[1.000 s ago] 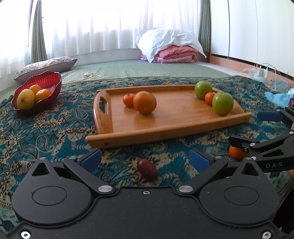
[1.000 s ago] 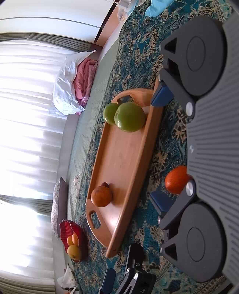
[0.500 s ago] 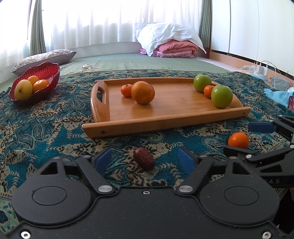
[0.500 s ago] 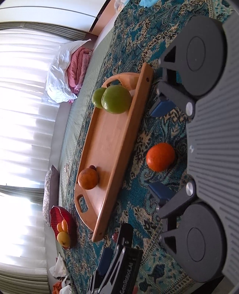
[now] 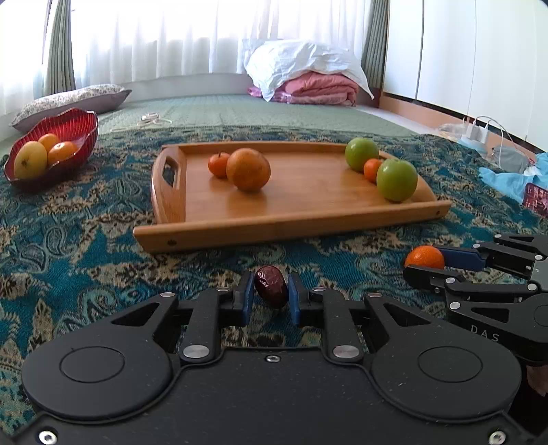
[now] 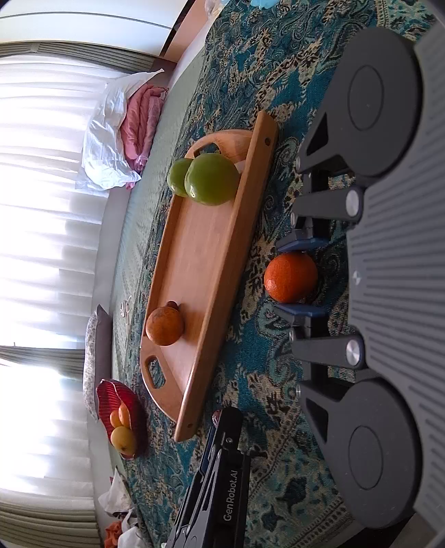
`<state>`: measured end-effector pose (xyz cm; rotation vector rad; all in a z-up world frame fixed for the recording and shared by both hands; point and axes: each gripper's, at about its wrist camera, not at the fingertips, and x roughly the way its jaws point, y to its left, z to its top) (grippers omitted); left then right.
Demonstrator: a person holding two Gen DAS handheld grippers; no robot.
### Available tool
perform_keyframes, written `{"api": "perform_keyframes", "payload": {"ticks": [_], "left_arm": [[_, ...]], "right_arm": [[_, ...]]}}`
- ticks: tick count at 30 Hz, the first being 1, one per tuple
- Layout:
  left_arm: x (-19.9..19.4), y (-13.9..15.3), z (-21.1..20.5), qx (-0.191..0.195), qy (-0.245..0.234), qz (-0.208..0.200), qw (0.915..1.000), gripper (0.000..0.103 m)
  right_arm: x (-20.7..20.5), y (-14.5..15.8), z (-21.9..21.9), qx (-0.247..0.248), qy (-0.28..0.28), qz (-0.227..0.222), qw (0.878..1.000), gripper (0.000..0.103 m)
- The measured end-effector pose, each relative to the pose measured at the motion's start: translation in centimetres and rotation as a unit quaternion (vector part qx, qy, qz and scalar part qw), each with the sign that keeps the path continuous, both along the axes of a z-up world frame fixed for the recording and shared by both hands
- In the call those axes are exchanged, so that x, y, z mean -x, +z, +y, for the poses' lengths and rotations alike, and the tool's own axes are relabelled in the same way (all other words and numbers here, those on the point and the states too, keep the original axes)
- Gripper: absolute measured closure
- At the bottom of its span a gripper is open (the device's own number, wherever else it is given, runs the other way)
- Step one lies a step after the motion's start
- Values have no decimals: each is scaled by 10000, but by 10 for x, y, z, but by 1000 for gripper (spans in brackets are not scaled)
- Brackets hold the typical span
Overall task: Organize fruits
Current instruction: 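Grasp the red date with the left gripper while the right gripper grasps the tangerine, then carry the date onto the tray with the left gripper while the right carries the tangerine there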
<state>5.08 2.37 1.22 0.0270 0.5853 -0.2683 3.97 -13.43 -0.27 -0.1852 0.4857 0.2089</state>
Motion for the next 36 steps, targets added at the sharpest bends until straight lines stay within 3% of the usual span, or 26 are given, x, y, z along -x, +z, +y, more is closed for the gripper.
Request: {"api": "perform_keyframes", "payload": {"ticks": [12,36], "left_arm": [[-28,24,-15,140,126,-208,9996,83],[-99,18,-23,69,568,163,9982,83]], "right_arm": [[-29,28,-8,-331,-423,-349,9979,66],[-96,27,-17,-681,-894,-5,9937,66]]}}
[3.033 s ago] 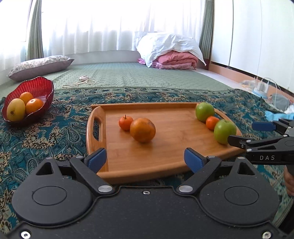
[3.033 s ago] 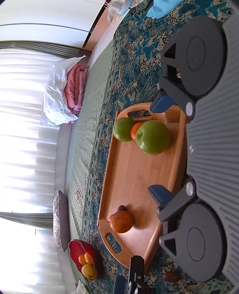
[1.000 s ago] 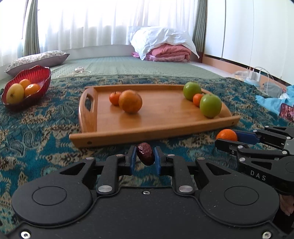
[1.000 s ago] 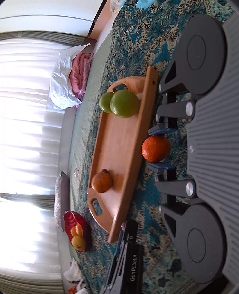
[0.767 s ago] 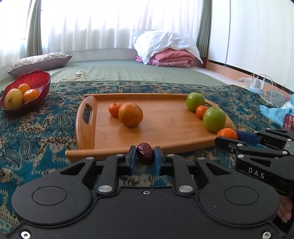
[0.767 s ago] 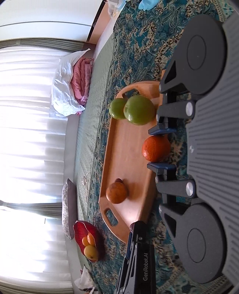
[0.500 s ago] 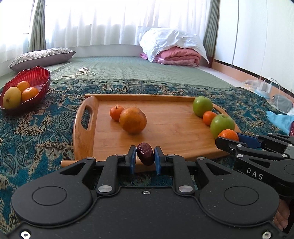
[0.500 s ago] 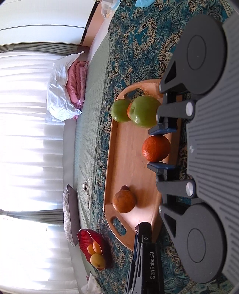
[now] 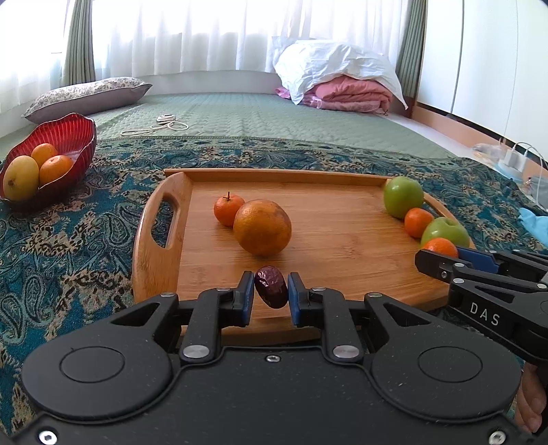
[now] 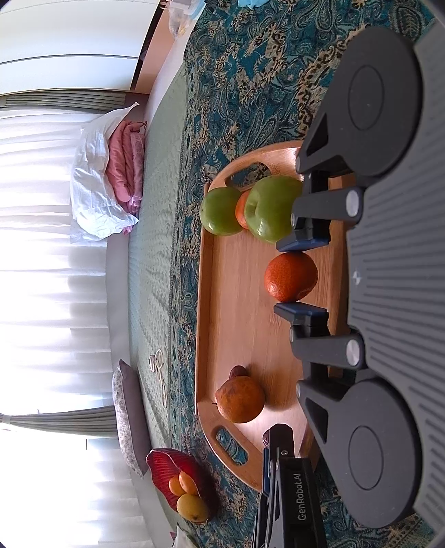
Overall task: Organize fruits
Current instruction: 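Carry the date onto the tray with the left gripper while the right carries the tangerine there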
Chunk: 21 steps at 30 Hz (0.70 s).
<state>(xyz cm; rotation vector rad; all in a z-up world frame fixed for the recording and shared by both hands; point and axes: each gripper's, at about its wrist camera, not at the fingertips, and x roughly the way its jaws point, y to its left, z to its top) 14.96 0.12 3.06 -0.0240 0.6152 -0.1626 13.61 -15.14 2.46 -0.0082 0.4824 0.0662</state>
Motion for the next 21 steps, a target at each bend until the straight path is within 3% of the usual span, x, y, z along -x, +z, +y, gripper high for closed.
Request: {"api": "perform_keyframes", "payload": {"ticks": [21], "left_arm": [[-23,-15,1,-180,155,85,9997,83]], "right_arm": [[-28,-16,1,-180,-165,360,9991,66]]}}
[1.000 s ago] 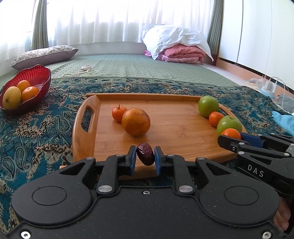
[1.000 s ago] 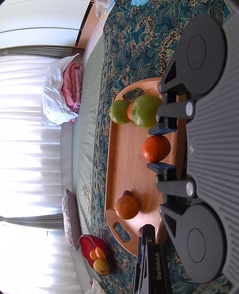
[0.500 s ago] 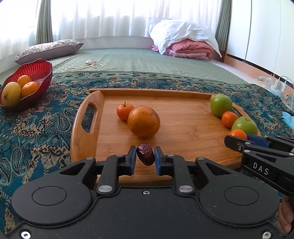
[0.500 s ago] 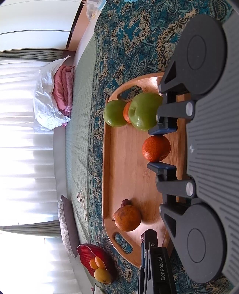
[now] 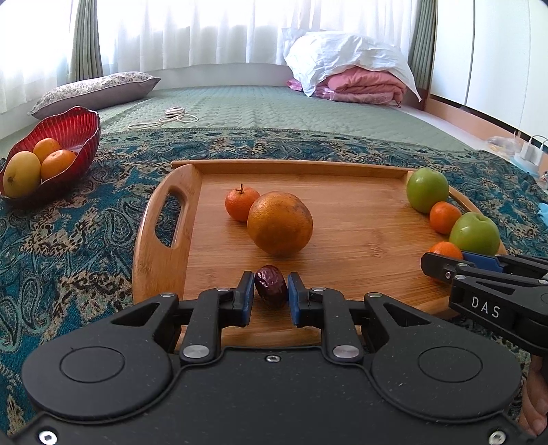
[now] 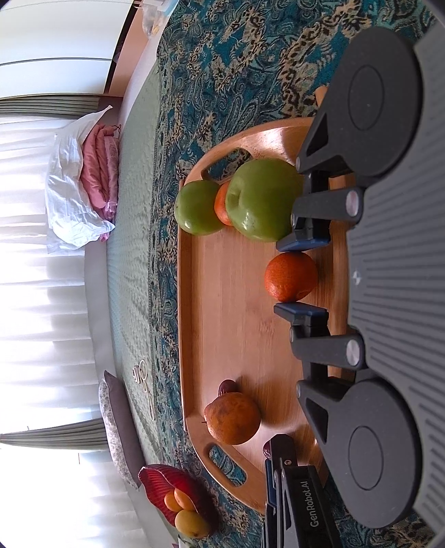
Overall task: Organize fruits
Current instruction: 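Carry the date onto the tray with the left gripper while the right carries the tangerine there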
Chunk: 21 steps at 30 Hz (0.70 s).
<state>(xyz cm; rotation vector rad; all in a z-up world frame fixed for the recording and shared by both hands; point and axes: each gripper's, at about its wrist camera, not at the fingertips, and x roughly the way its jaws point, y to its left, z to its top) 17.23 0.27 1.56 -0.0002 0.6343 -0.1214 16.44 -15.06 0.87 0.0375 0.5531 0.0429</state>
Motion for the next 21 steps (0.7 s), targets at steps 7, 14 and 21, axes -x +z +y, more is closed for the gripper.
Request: {"api": "perform_keyframes", "payload": {"ticks": [7,14,21], "left_arm": [[-1,-1,-1,-19,0,-19,10000,83],[-2,-3,0,-28,-7,11,10000,83],[-2,-3,0,-31,-10,16,10000,83]], "right_arm": [[-2,-1,2,55,-3,-4,10000,66],[-5,-5,-1,-64,-50,124,9999,66],[-5,-5,0,-41,-43,125,9999,67]]}}
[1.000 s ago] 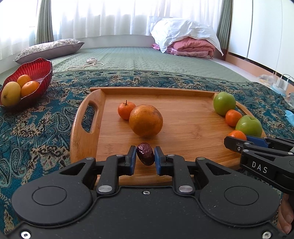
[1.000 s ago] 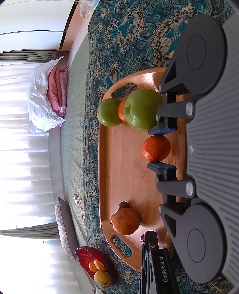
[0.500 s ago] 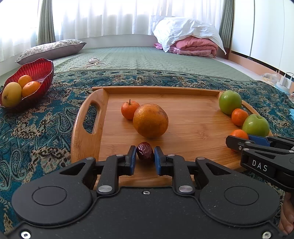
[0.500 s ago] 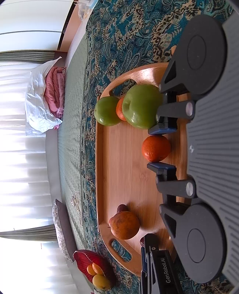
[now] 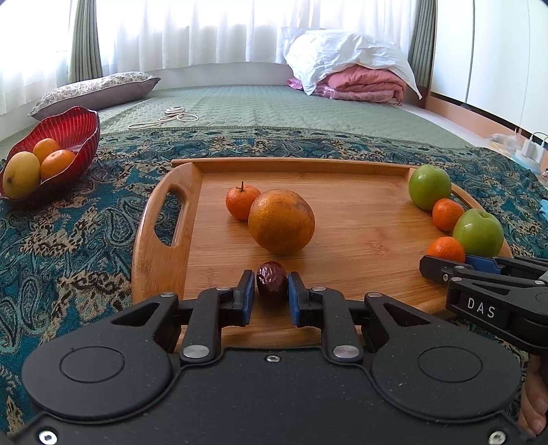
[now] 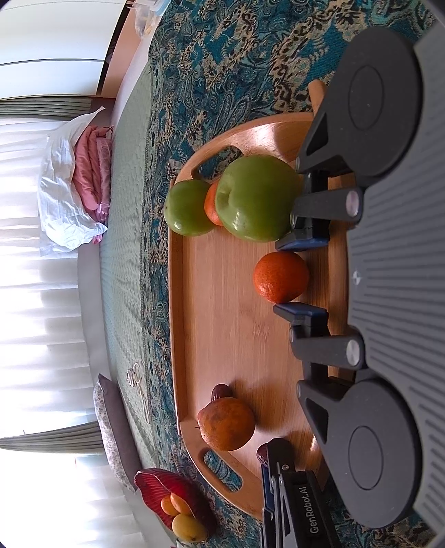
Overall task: Organize fruits
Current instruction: 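Carry the date onto the tray with the left gripper while the right carries the tangerine there, then open the left gripper to release the date while the right releases the tangerine, then lift both open grippers back from the tray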
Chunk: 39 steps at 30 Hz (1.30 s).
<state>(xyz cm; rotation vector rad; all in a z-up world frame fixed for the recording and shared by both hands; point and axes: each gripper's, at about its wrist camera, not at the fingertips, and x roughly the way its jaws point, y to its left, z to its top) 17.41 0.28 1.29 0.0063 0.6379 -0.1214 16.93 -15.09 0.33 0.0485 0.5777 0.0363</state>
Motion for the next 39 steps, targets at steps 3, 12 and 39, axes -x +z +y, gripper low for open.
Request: {"api": "perform_keyframes", "payload": {"ticks": [3,12,39], "left_arm": [[0,0,0,-12,-7,-1,10000,83],[1,0,1,-23,7,-1,10000,81],[44,31,8,-27,0,-376,9993,27]], "right_arm": [[0,-1,1,23,5,-2,10000,66],[2,0,1,-22,16,11,10000,59],[43,16,2,240,110,-226,9994,36]]}}
